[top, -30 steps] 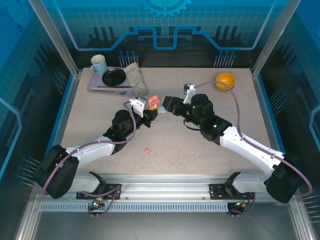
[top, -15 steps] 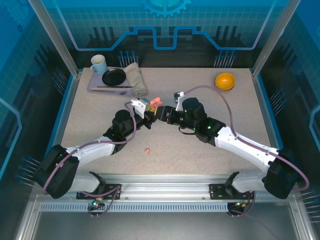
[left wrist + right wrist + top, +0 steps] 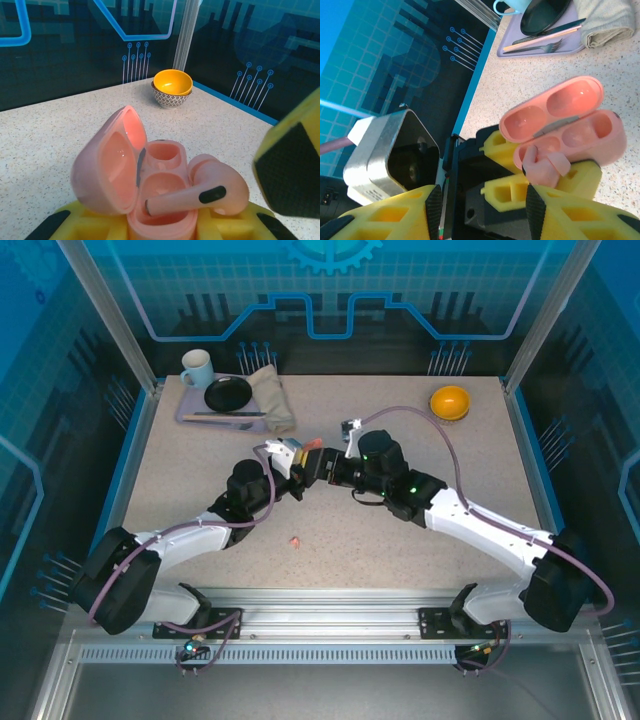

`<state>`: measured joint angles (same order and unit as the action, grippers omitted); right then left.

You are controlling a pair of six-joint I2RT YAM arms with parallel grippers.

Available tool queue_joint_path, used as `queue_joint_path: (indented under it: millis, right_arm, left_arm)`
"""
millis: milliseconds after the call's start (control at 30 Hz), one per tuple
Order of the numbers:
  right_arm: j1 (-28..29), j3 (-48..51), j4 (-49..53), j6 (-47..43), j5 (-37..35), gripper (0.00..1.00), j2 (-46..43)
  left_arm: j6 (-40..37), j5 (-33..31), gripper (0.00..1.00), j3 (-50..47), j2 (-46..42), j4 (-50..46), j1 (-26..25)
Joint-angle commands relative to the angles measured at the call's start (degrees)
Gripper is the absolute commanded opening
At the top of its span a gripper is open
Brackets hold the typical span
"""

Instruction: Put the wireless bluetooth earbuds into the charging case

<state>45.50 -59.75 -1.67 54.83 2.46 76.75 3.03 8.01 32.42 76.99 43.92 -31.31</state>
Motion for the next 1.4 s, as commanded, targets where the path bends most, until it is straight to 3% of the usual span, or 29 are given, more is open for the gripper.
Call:
queue_joint_path:
  millis: [0, 533, 833, 1367]
  right_arm:
    - [0.71, -2.23, 0.47, -1.17, 0.75, 0.50, 1.44]
    - [-0.42, -1.85, -3.31, -4.01, 1.95, 0.50, -1.29]
    - [-1.73, 0.82, 0.78, -4.15, 0.78, 0.50, -5.53]
    - [-1.73, 3.86, 0.01, -2.14, 0.90, 0.50, -3.02]
  left_arm:
    - [-1.01, 1.80, 0.00, 1.33, 0.11, 0.99, -0.36]
    - [-1.09, 1.96, 0.00, 1.28, -0.12, 0.77, -0.39]
    - [-1.45, 2.17, 0.00, 1.83, -0.09, 0.72, -0.39]
    - [-1.72, 2.59, 0.00, 2.42, -0.26, 0.01, -0.48]
